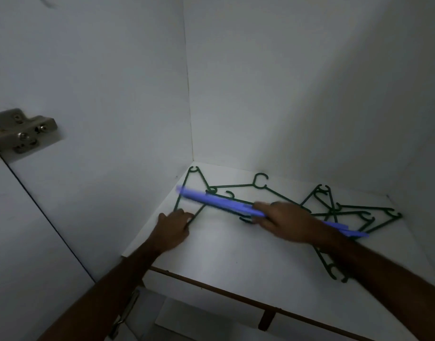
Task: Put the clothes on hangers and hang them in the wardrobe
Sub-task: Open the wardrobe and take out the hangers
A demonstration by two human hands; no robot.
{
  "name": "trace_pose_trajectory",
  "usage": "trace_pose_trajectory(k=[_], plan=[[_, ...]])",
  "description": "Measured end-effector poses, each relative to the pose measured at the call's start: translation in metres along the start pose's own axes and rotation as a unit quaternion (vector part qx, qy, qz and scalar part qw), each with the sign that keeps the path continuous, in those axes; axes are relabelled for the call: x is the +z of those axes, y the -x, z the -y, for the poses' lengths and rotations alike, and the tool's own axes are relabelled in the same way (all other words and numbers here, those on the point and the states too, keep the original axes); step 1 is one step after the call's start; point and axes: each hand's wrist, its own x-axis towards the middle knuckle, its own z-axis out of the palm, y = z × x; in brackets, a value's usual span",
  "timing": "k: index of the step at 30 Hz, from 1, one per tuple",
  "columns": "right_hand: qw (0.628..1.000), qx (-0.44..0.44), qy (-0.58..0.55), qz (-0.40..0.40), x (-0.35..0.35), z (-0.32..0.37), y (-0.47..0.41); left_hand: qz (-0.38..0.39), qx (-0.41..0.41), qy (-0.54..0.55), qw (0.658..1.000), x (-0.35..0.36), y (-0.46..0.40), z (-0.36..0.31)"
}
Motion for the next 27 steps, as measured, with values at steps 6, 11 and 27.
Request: trace_pose_trajectory(k=[6,11,27], plan=[[0.923,0.195,-0.305,-0.130,-0.025,-0.007,-0.035,-0.058,0.005,0.002,0.998,0.002,0.018,-0.036],[0.849,0.235,-0.457,-0.125,-0.013,0.010,-0.058,0.011,-0.187,0.091,0.978,-0.008,-0.004,-0.024],[0.820,0.212,-0.517,-0.126,0.005,0.056,-0.086,-0.048,-0.180,0.742,0.644,-0.070,0.015,-0.101]])
